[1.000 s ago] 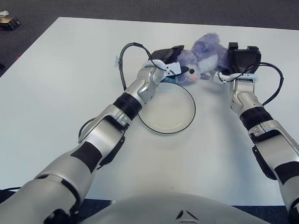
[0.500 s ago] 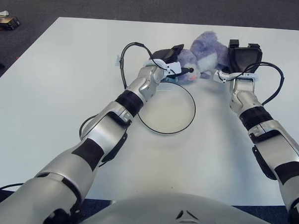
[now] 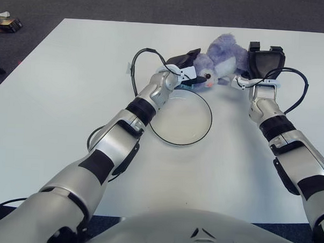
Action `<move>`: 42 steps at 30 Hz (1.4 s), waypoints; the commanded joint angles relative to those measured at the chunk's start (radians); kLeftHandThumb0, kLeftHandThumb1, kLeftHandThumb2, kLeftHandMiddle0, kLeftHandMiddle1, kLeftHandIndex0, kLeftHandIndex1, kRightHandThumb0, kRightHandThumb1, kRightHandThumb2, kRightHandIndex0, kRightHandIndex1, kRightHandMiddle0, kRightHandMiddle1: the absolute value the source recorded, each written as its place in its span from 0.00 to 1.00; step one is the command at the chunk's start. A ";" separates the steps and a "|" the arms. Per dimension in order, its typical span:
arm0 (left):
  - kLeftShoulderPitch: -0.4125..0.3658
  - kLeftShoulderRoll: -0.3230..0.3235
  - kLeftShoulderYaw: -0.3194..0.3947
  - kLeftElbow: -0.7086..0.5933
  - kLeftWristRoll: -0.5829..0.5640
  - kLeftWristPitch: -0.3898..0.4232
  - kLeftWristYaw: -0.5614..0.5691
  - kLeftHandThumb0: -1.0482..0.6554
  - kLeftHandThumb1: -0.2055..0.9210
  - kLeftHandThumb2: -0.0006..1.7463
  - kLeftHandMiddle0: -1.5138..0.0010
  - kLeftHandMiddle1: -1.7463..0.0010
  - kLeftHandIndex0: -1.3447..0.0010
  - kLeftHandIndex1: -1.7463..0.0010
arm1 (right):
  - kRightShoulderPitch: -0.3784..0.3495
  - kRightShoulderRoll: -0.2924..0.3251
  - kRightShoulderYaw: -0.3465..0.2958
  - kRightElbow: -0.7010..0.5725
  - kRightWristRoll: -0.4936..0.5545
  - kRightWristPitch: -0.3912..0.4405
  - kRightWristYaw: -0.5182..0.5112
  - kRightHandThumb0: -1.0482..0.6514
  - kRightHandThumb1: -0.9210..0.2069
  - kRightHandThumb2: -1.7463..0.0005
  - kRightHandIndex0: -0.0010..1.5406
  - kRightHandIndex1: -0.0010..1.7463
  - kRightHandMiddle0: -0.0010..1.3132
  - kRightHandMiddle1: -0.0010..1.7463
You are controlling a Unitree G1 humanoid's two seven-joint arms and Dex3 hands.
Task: Put the doll into the plate.
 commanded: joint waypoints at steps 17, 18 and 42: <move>-0.056 -0.066 -0.028 0.209 0.030 -0.039 0.185 0.19 0.92 0.00 0.72 0.94 0.83 0.96 | -0.009 0.003 -0.009 -0.019 -0.003 -0.008 -0.080 0.60 0.00 0.94 0.50 1.00 0.50 1.00; -0.058 -0.067 -0.028 0.214 0.029 -0.042 0.188 0.20 0.92 0.00 0.71 0.94 0.82 0.96 | -0.009 0.004 -0.009 -0.019 -0.003 -0.009 -0.082 0.60 0.00 0.94 0.50 1.00 0.50 1.00; -0.091 -0.098 0.017 0.277 -0.002 -0.025 0.292 0.62 0.92 0.00 0.72 0.43 0.86 0.16 | 0.039 -0.003 -0.054 -0.128 0.009 -0.041 -0.092 0.61 0.00 0.94 0.49 1.00 0.50 1.00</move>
